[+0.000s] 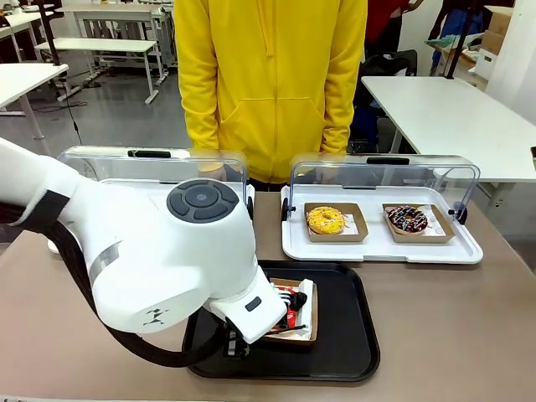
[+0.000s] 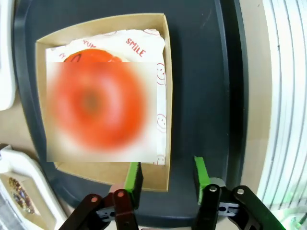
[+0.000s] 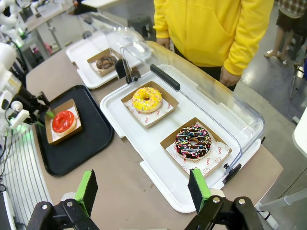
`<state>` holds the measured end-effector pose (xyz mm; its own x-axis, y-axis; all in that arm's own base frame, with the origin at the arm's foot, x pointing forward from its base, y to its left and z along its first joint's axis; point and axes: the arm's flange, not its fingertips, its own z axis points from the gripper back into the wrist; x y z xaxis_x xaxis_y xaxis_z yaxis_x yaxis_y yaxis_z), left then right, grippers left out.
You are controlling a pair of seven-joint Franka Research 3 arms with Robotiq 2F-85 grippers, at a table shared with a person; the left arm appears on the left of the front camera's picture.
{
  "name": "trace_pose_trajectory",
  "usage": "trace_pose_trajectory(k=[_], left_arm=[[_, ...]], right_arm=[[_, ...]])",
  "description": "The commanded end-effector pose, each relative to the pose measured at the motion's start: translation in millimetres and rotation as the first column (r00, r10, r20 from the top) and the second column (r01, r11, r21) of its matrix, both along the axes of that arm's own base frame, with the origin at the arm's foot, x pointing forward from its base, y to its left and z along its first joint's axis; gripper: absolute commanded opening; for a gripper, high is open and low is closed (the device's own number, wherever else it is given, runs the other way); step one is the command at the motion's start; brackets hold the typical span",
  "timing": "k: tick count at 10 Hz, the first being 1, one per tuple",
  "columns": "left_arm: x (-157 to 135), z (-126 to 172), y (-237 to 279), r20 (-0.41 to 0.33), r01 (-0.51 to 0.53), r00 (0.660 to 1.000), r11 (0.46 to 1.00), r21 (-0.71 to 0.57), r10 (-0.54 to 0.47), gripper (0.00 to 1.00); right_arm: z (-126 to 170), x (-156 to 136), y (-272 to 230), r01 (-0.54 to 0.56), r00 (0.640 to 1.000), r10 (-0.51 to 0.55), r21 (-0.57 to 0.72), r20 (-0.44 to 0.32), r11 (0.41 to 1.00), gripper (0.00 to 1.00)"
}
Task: Move the first donut from the left to the tray.
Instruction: Pick up the Paper togo box containing the Donut indicated by the person and place it on the Handle tray.
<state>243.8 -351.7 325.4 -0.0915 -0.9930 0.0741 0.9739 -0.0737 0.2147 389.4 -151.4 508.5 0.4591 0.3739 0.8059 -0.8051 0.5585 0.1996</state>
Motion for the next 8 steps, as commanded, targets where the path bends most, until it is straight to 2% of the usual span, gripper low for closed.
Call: trace_pose_trajectory(k=[1,4,5,6,8], left_arm=[[-7,39,9,-0.022,-0.013,1.0,1.0,-0.008,0.012,1.0],[-7,64,3,-0.04,0.025,0.999,0.999,-0.034,-0.026,1.0],[-7,67,2,-0.034,0.045,0.998,0.999,-0.015,-0.045,1.0],[-9,56,-2,-0.009,-0.008,1.0,1.0,-0.026,0.008,1.0],[-9,56,-2,-0.009,-0.008,1.0,1.0,-0.026,0.008,1.0]], right_arm=[[0,2,1,-0.01,0.999,0.009,0.019,0.032,1.0,1.0],[0,2,1,-0.01,0.999,0.009,0.019,0.032,1.0,1.0],[0,2,1,-0.01,0.999,0.009,0.019,0.032,1.0,1.0],[0,2,1,-0.01,0.999,0.009,0.019,0.032,1.0,1.0],[0,2,1,-0.01,0.999,0.009,0.019,0.032,1.0,1.0]])
